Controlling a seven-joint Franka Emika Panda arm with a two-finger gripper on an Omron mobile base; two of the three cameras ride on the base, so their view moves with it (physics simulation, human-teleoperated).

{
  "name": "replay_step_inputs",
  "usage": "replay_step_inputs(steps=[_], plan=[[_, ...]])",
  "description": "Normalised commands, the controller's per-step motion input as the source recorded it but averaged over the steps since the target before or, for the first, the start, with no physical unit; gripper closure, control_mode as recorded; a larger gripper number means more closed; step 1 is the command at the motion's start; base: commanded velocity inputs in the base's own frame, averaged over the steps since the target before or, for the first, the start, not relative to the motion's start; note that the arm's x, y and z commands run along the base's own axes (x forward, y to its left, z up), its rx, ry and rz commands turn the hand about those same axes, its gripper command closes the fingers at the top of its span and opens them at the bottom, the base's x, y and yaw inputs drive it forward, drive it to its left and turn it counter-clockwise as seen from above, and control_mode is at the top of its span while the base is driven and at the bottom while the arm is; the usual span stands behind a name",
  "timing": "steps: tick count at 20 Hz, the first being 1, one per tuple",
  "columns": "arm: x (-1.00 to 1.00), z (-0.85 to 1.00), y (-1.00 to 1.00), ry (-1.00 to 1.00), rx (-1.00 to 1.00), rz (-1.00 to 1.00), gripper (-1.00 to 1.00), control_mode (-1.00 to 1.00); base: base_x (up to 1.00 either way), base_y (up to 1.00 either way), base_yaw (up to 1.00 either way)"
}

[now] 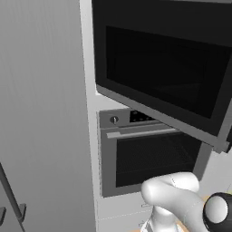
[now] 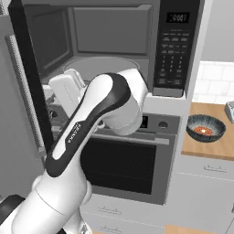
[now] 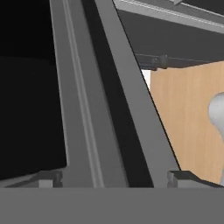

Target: Open the microwave, place the bowl with waffle inside the microwave, then close the microwave door and turn it on.

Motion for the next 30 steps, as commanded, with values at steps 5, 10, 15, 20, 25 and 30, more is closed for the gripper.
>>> replay_step_inputs(steps=[5, 10, 15, 20, 25, 30], plan=[[-0.57, 0.02, 1.0, 0.09, 0.0, 0.14, -1.0, -1.0, 0.0, 0.0, 0.0], [-0.14, 0.0, 0.83, 0.01, 0.0, -0.01, -1.0, -1.0, 0.0, 0.0, 0.0], [-0.01, 0.0, -0.38, -0.02, 0.01, -0.03, -1.0, -1.0, 0.0, 0.0, 0.0], [0.0, 0.0, -1.0, -0.02, 0.06, -0.27, -1.0, -1.0, 0.0, 0.0, 0.0], [0.0, -0.04, -1.0, -0.2, 0.0, -0.21, -1.0, -1.0, 0.0, 0.0, 0.0], [0.04, -0.11, -1.0, -0.27, 0.0, -0.17, -1.0, -1.0, 0.0, 0.0, 0.0]])
